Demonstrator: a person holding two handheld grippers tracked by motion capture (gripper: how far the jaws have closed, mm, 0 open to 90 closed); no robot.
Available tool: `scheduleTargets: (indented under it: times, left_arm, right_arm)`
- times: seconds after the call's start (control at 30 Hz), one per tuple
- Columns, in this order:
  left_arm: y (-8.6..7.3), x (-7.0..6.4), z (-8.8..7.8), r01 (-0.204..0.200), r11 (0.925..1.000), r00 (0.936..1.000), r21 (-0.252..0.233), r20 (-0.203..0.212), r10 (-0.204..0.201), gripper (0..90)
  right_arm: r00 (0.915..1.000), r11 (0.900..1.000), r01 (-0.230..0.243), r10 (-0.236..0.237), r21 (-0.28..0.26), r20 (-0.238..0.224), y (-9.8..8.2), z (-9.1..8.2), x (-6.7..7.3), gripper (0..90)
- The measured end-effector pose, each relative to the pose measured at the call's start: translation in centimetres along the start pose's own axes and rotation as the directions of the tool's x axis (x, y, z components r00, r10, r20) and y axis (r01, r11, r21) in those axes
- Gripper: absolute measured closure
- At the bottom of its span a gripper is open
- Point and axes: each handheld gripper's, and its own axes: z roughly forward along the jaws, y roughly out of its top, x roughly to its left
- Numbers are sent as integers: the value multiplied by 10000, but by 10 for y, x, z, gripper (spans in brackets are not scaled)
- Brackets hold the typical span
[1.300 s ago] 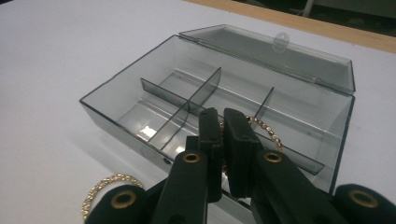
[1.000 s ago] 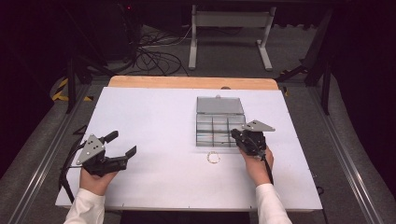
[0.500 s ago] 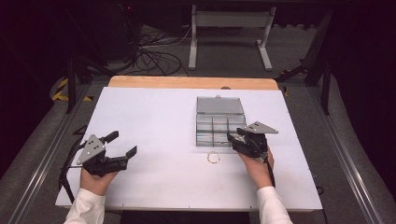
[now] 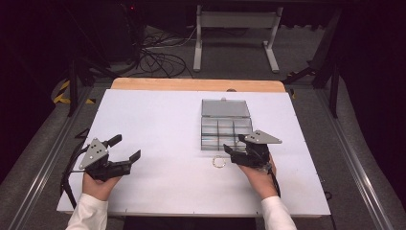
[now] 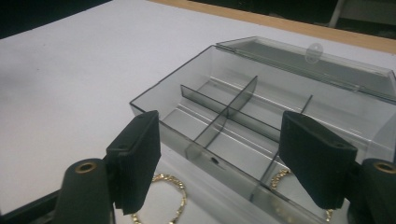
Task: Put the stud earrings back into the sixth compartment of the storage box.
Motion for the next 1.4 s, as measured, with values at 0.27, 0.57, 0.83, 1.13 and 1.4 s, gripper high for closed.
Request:
scheduleTargets:
  times: [0.27, 0.57, 0.83, 1.13, 1.4]
  left_arm:
    - [0, 0, -1, 4, 10000, 10000, -32, -14, -4, 130]
    - [0, 1, -1, 0, 10000, 10000, -5, -11, 0, 130]
    - [0, 1, -1, -6, 10000, 10000, 45, -27, 6, 130]
    - [-1, 2, -1, 36, 10000, 10000, 45, -28, -36, 130]
    - [-1, 3, -1, 3, 10000, 10000, 32, -54, -3, 130]
  right_arm:
    - [9989, 9997, 256, -253, 54, -406, 0, 2, 17, 317]
    - [9954, 9972, 568, -529, 481, -803, -4, 11, 34, 421]
    - [9953, 9936, 523, -436, 1003, -868, -12, 21, 40, 549]
    - [9956, 9811, 587, -439, 1845, -833, -19, 33, 44, 650]
    - [9958, 9678, 642, -462, 2432, -792, -24, 40, 47, 691]
